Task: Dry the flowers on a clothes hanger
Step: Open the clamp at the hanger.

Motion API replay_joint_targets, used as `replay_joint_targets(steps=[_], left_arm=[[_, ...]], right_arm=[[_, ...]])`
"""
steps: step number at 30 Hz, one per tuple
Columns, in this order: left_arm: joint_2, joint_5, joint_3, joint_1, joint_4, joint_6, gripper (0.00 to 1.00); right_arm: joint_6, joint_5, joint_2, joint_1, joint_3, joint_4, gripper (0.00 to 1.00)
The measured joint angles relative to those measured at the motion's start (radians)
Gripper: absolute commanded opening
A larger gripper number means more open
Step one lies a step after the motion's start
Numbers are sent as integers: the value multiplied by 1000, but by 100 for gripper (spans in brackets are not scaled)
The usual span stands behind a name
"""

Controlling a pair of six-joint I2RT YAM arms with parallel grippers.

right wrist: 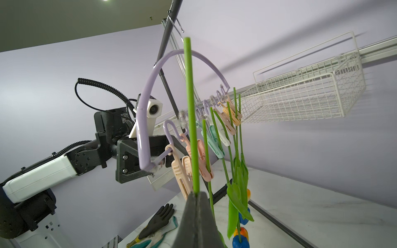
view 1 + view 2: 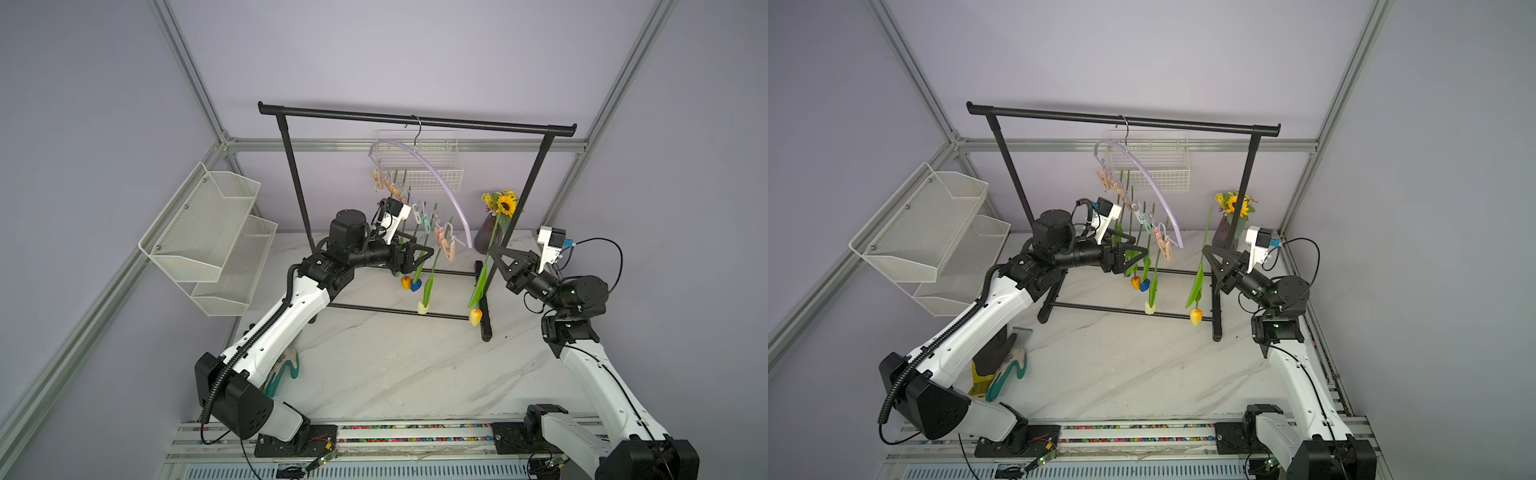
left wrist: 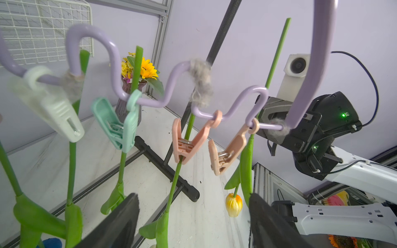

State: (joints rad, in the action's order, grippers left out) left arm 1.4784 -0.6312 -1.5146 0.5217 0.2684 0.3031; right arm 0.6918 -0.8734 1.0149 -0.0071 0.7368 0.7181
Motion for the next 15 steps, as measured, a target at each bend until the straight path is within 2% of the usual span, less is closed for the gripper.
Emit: replay_joint_targets(steps=[9,15], left_arm=[[1,121,-19,70,-2,2,62],[1,188,-19,107,-18,1,60]], right_arm=[[-27,14,46,76,0,25,0],[-51,25,57,110,0,29,0]])
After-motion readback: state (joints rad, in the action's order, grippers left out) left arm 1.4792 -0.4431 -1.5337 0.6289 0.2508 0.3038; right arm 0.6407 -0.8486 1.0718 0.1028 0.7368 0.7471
